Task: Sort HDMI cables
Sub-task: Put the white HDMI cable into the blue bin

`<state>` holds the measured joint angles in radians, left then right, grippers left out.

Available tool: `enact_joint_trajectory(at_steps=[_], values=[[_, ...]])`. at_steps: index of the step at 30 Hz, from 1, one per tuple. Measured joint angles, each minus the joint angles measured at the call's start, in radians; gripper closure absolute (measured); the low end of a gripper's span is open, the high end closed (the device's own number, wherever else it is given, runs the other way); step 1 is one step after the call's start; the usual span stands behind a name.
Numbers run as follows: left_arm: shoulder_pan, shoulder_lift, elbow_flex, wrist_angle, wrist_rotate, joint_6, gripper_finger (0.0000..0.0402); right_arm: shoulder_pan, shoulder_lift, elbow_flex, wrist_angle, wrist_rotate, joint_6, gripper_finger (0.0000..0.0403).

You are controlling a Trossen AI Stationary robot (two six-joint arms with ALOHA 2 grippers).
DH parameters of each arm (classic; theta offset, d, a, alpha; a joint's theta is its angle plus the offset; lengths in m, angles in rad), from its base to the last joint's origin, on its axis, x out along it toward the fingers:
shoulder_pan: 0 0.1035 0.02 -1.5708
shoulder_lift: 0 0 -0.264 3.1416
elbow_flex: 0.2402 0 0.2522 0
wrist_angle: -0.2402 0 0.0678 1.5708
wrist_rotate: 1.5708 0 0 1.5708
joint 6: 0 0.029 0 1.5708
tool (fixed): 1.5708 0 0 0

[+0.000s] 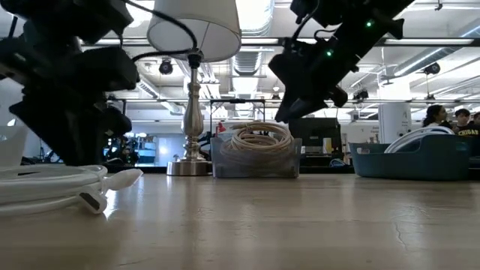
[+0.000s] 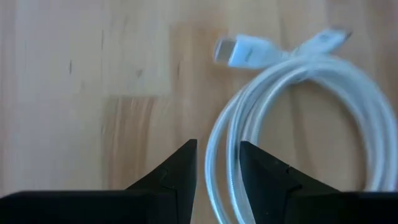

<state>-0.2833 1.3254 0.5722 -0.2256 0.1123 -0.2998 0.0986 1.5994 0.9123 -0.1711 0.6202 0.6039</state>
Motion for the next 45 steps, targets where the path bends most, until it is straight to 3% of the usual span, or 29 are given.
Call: enact_joint_trajectory(at_steps=[13, 31, 36, 41, 45], values=[[-0.062, 0.053, 0.001, 0.050, -0.061, -0.078, 0.0278, 0.002, 0.003, 0.000, 0.076, -0.027, -0.058, 0.0302], [-0.098, 0.109, -0.011, 0.149, -0.045, -0.224, 0.0278, 0.002, 0.003, 0.000, 0.086, -0.026, -0.100, 0.0303], [-0.098, 0.133, -0.014, 0.167, -0.050, -0.224, 0.0277, 0.002, 0.005, 0.000, 0.166, -0.032, -0.100, 0.0303], [-0.098, 0.159, -0.015, 0.215, -0.070, -0.200, 0.0280, 0.002, 0.030, 0.000, 0.259, -0.165, -0.196, 0.0303], [-0.098, 0.168, -0.015, 0.234, -0.074, -0.191, 0.0317, 0.002, 0.072, 0.000, 0.347, -0.285, -0.222, 0.0303]])
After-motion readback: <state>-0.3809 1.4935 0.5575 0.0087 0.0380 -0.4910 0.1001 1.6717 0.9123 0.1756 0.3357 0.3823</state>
